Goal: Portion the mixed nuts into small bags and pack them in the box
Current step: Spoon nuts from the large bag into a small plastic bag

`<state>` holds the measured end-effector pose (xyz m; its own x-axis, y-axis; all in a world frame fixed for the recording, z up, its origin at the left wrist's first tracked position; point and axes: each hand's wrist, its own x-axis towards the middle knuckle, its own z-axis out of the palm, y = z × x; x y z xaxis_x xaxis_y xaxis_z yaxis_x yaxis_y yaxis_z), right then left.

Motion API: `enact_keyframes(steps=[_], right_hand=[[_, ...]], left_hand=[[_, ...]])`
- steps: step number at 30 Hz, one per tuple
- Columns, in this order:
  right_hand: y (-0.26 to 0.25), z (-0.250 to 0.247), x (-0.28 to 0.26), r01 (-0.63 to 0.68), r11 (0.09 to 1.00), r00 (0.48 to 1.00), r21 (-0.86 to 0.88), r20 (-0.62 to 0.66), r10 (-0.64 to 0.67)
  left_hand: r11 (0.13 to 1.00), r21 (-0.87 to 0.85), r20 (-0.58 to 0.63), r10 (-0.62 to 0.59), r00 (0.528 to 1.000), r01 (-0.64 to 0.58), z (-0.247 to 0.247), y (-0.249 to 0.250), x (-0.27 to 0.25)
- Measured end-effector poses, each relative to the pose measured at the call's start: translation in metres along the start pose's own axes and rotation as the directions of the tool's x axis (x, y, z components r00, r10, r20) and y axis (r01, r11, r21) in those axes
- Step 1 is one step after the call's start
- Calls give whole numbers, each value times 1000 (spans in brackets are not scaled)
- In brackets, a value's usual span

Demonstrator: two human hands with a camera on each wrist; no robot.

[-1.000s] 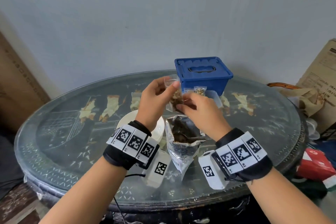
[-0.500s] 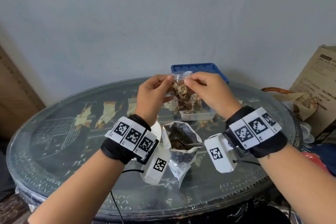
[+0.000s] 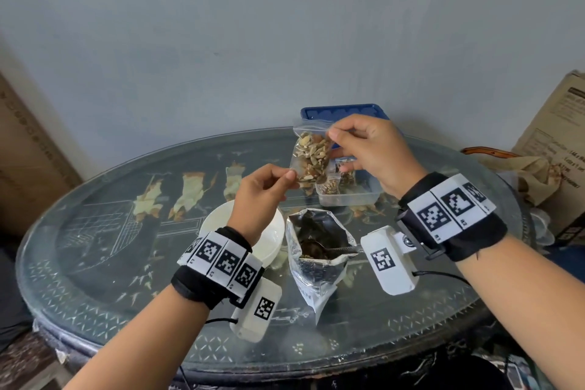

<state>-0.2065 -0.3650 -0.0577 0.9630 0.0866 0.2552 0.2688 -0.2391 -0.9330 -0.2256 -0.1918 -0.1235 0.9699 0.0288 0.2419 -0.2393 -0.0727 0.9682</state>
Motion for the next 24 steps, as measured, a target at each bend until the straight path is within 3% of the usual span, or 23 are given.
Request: enact_keyframes(steps=[4,9,14,19,22,24], right_hand=[[1,2,-4,23,1000,1000,-16,0,-23],[-5,5,-7,-31,999,993,9,115,30],[-2,9,-10,-22,1000,990,-17,138,25],[4,8,-11,32,993,990,-109,138,-17],[6,8,-12,8,999,992,-52,129,-1],[5,7,-12,-2,999,989,-47,150,10]], left_hand=[[999,-35,40,-22,999,23,-1,-7,-7],[998,-34,173,-37,984,43,0,-2,-7],[1000,21,37,0,999,-1,8,1,-5],[973,194,74,112,991,-125,6,-6,-8],[992,109,108,50,993,-62,6,-5,-8],[996,60,71,60,996,-64,6,-2,-5]])
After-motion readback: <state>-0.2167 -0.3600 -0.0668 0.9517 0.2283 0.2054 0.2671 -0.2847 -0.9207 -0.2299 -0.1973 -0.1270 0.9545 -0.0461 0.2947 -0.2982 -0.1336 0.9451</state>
